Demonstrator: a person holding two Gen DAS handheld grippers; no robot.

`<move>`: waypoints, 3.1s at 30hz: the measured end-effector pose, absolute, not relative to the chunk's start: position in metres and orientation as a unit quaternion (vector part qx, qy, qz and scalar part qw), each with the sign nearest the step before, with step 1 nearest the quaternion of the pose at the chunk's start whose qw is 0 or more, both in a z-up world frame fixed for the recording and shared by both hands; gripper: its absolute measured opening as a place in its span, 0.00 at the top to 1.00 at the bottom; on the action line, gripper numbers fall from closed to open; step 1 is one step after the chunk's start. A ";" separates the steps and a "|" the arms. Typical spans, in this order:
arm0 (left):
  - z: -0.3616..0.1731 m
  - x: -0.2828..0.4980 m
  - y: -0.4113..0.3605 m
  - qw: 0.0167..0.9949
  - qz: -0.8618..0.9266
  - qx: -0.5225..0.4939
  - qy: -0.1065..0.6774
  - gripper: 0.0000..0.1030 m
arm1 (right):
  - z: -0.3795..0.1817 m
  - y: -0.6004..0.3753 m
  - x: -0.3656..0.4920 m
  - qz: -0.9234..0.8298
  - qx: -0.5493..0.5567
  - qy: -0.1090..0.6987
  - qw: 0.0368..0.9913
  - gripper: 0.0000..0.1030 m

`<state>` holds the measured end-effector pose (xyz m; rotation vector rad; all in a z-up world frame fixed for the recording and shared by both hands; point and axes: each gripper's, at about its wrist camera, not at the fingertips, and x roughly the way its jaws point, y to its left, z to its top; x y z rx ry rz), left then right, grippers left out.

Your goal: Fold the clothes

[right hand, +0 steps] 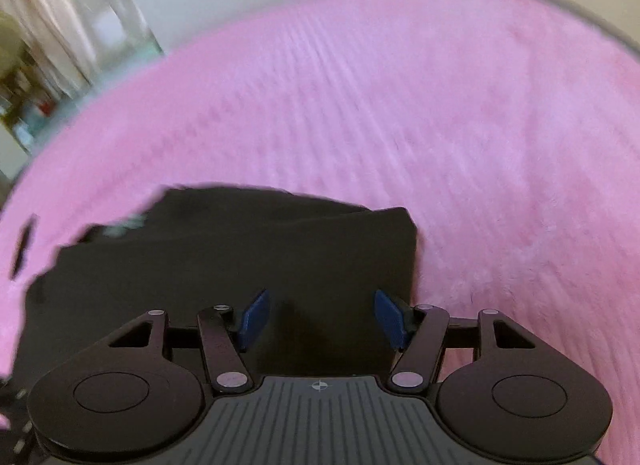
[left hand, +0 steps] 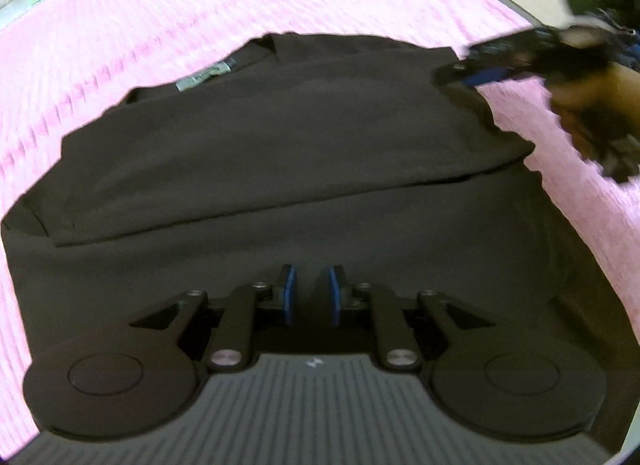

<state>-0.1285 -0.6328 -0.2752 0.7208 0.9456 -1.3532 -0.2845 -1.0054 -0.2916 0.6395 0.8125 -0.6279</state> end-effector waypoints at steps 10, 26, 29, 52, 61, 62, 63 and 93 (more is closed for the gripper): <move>-0.269 -0.129 -0.569 0.654 -0.517 0.337 0.438 0.84 | -0.248 -0.934 -0.317 -0.225 0.256 0.347 0.874 0.40; -0.286 -0.157 -0.418 0.599 -0.561 0.385 0.422 0.79 | -0.303 -0.727 -0.447 -0.244 0.202 0.515 0.796 0.18; -0.284 -0.165 -0.393 0.580 -0.581 0.406 0.401 0.79 | -0.299 -0.711 -0.450 -0.261 0.191 0.540 0.777 0.16; -0.298 -0.233 -0.319 0.664 -0.575 0.407 0.252 0.77 | -0.327 -0.680 -0.535 -0.092 0.068 0.461 0.880 0.06; -0.303 -0.259 -0.285 0.664 -0.589 0.434 0.155 0.77 | -0.334 -0.665 -0.540 -0.132 0.045 0.427 0.894 0.03; -0.303 -0.262 -0.278 0.663 -0.591 0.435 0.148 0.77 | -0.333 -0.661 -0.543 -0.142 0.043 0.422 0.894 0.03; -0.301 -0.266 -0.269 0.662 -0.594 0.434 0.142 0.75 | -0.332 -0.656 -0.545 -0.153 0.038 0.419 0.894 0.03; -0.295 -0.340 -0.193 0.624 -0.600 0.500 0.020 0.95 | -0.304 -0.515 -0.582 -0.099 -0.152 0.312 0.933 0.03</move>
